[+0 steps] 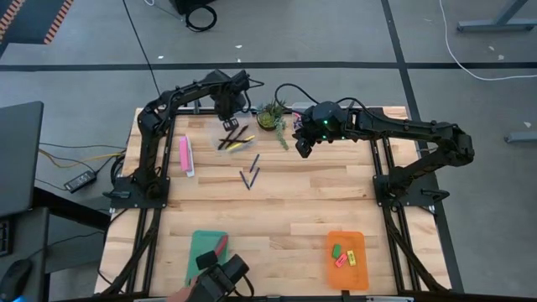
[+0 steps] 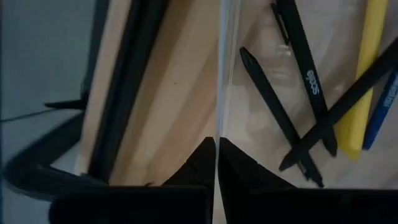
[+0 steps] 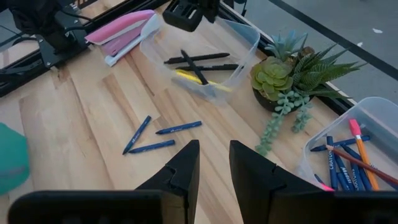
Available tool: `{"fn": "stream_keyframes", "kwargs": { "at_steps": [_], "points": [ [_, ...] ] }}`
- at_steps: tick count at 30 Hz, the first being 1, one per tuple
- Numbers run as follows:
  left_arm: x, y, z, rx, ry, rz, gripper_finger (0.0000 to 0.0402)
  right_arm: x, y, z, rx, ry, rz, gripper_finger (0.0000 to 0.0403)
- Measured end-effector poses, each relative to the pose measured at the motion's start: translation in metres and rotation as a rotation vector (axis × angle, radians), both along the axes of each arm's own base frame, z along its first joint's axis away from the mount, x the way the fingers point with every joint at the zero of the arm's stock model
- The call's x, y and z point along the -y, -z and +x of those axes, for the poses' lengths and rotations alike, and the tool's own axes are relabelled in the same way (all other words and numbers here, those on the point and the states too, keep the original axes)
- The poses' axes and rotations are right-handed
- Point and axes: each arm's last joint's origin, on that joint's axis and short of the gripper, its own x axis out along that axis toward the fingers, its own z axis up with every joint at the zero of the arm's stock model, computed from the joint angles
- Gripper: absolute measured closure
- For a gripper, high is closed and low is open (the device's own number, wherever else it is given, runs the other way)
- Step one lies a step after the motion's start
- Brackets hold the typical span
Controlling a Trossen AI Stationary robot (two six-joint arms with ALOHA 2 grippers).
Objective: Sort crayons/erasers/pens/pencils in bins
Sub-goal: Move the left transparent bin to the center of the table
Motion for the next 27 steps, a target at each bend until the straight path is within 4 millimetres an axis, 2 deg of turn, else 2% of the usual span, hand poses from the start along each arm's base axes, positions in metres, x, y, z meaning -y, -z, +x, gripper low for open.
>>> {"fn": "stream_keyframes", "kwargs": {
  "at_steps": [4, 11, 16, 22, 27],
  "points": [
    [0.005, -0.005, -0.005, -0.011, -0.038, -0.045, 0.0392, -0.001, 0.000, 0.000, 0.007, 0.010, 0.015, 0.0309],
    [0.011, -0.037, -0.016, 0.090, -0.091, -0.041, 0.0395, -0.001, 0.000, 0.000, 0.016, 0.030, 0.038, 0.0309],
    [0.020, -0.054, -0.019, 0.197, -0.146, -0.103, 0.0395, -0.001, 0.000, 0.000, 0.013, 0.024, 0.031, 0.0309],
    [0.031, -0.062, -0.015, 0.322, -0.254, -0.247, 0.0395, -0.001, 0.000, 0.000, 0.021, 0.034, 0.050, 0.0309],
    [0.050, -0.066, 0.001, 0.383, -0.254, -0.333, 0.0396, -0.007, 0.000, 0.001, 0.039, -0.021, 0.125, 0.0309]
  ]
}}
